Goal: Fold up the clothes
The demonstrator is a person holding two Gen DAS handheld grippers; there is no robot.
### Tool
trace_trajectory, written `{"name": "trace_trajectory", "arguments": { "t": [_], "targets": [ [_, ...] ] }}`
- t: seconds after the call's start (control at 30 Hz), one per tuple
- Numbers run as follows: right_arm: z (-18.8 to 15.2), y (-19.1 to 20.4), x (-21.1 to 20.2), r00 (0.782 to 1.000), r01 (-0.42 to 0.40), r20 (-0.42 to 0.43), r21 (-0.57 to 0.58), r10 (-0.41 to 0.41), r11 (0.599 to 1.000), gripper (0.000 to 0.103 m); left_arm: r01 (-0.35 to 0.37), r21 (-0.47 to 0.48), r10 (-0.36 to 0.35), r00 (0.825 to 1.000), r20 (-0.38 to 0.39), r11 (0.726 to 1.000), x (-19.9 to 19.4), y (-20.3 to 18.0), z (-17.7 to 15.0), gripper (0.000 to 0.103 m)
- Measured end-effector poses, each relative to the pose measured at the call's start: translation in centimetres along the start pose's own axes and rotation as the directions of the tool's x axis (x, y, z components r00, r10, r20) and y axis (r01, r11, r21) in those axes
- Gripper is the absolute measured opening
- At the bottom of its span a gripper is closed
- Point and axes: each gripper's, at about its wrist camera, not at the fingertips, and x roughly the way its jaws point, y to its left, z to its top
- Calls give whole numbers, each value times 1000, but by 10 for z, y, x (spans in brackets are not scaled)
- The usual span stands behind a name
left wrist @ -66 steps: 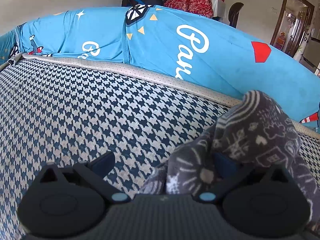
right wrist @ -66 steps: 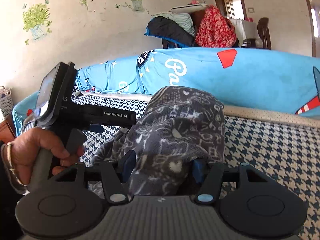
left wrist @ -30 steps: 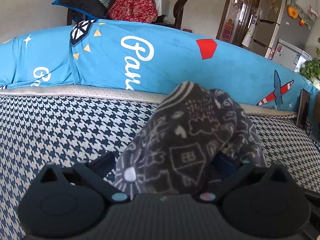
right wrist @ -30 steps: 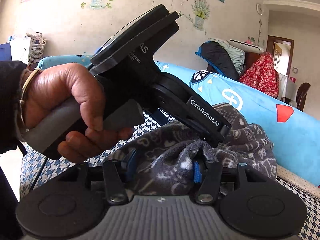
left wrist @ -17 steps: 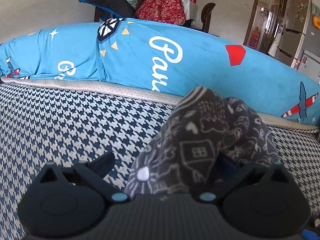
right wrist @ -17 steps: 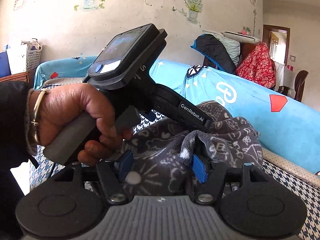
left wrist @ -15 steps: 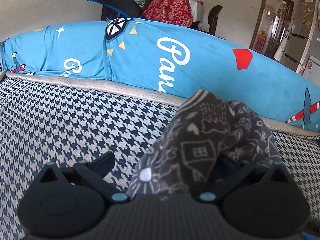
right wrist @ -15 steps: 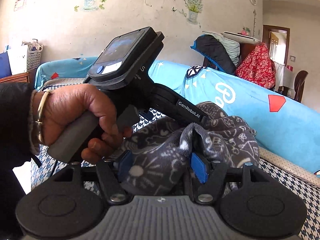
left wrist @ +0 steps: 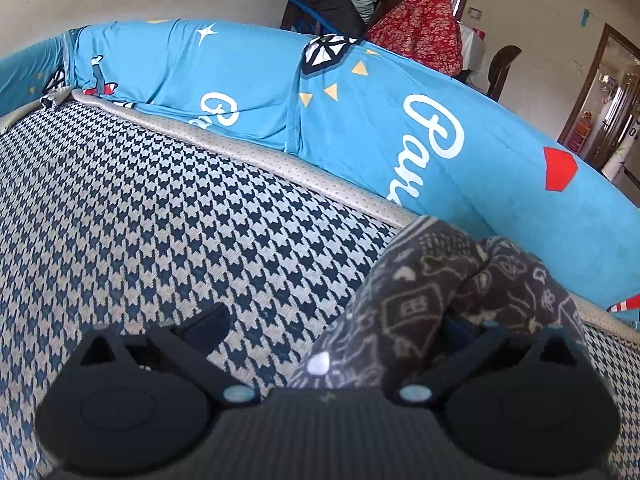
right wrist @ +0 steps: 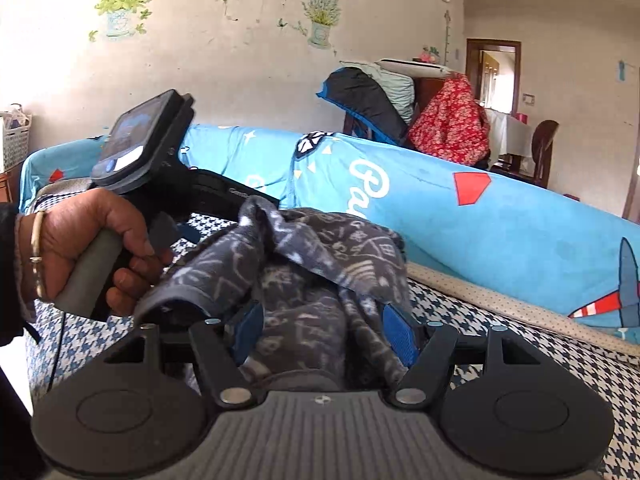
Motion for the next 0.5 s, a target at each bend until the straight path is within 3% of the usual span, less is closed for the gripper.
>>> {"name": "trace_trajectory", "arguments": {
  "t": [0.27,0.4,0.5],
  "targets": [
    [-10,-17,23,997,55,-64,117,-48,992,70,-41,-71,41,999,-1,997,1,19,5,103],
    [-11,-34,28,996,10,-86,276,14,961,70,-30,-133,27,999,-24,991,3,34,9,103],
    [-9,-43,24,998,6,-66,330,17,944,70,-9,-170,4,999,-33,985,2,43,12,103]
  ]
}}
